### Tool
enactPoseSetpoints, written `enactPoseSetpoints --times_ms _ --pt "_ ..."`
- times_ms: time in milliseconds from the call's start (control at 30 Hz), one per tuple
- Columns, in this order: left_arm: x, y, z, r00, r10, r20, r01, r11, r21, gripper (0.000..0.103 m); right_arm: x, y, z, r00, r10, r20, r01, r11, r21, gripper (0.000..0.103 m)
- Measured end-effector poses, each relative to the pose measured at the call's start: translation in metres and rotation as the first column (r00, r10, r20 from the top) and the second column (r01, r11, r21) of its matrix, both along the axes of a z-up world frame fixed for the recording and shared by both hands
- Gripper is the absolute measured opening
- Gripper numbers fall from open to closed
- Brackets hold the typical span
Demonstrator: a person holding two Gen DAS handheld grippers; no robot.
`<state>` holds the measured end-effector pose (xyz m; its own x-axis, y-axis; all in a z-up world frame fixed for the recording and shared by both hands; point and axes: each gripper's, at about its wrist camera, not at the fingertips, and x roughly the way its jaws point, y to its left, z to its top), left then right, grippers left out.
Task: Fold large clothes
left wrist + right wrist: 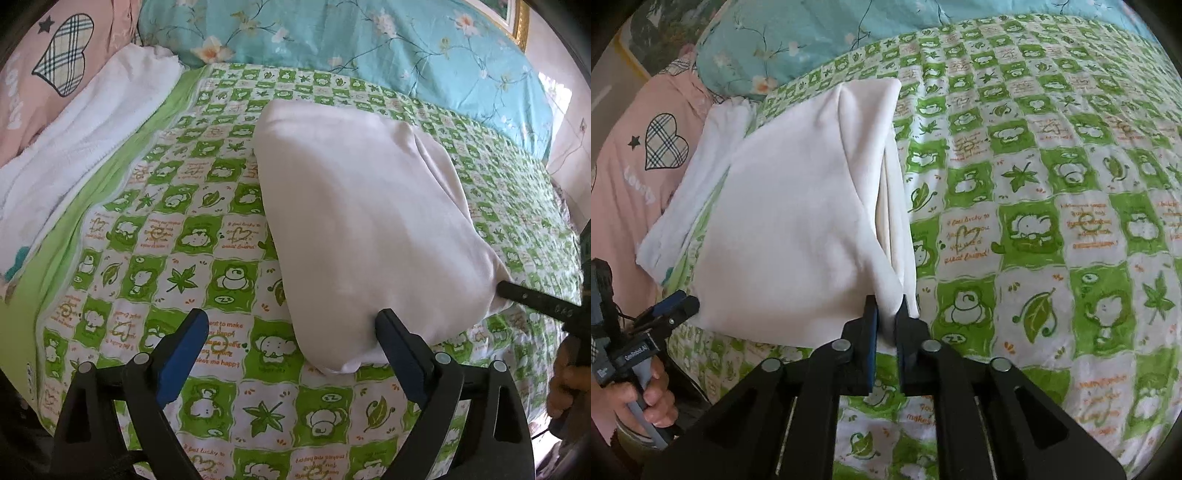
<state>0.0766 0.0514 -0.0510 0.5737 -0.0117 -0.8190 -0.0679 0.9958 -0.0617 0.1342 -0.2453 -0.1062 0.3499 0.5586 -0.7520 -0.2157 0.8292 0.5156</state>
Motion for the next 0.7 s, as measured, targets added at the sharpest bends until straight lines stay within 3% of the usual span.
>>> enactPoseSetpoints --times_ms 133,200,267,467,700 --pt "-0.007 -0.003 0.004 1.0 -0.007 -0.003 0.007 1.0 0.019 0.092 -0.015 -0.008 0.021 0.998 -0.003 0.062 0.004 1.0 -0.024 0.018" --pt "-0.012 -0.004 0.005 1.0 -0.007 -0.006 0.007 1.0 0.028 0.092 -0.021 -0.01 0.031 0.996 0.006 0.089 -0.003 1.0 -0.027 0.025" --pt "-0.019 -0.007 0.005 1.0 -0.011 -0.011 0.012 0.999 0.04 0.092 -0.025 -0.009 0.038 0.994 0.016 0.111 -0.014 1.0 -0.025 0.042" --pt "-0.039 -0.015 0.0 0.998 -0.059 -0.031 0.062 0.994 0.093 0.092 -0.045 0.004 0.038 0.987 0.098 0.13 -0.091 0.994 -0.057 0.066" --pt "-0.061 -0.024 -0.005 0.988 -0.12 -0.093 0.133 0.981 0.141 0.092 -0.069 0.003 0.033 0.978 0.164 0.126 -0.149 0.982 -0.118 0.077"
